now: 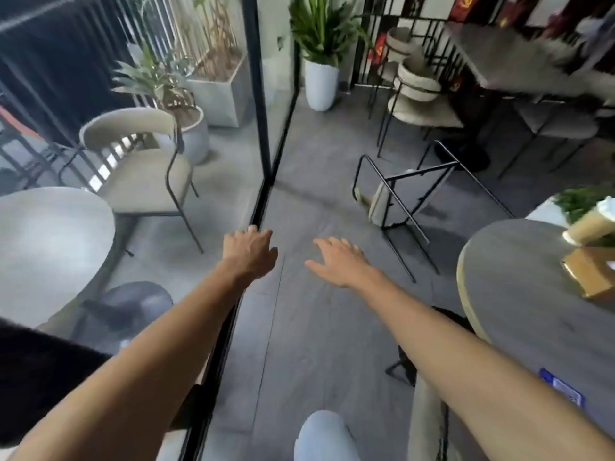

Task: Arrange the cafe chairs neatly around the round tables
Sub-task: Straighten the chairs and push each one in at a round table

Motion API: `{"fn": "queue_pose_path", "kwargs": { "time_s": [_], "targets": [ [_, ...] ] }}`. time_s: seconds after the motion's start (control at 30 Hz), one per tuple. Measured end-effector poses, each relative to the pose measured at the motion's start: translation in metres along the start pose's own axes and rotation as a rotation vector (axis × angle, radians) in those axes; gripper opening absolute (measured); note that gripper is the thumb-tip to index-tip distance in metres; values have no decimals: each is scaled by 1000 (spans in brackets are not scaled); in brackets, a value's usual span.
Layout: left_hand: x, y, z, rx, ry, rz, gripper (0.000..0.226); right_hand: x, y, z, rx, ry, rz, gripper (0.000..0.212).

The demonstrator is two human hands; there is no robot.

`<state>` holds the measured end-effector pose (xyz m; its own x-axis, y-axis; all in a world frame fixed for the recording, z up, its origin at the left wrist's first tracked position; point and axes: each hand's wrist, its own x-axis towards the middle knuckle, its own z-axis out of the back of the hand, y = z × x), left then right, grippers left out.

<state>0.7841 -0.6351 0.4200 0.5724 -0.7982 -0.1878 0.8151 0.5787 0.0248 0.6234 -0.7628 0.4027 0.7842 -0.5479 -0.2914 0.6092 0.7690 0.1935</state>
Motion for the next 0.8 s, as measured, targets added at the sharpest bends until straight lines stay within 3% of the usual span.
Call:
{"fn": "queue_pose_path", "kwargs": {
  "time_s": [0.17,0.8],
  "targets": [
    [153,-17,26,7,-30,-165,44,113,-46,37,20,-39,-137,62],
    [707,-127,107,77,32,-536,46,544,-254,196,140,-81,-463,57]
  ]
}}
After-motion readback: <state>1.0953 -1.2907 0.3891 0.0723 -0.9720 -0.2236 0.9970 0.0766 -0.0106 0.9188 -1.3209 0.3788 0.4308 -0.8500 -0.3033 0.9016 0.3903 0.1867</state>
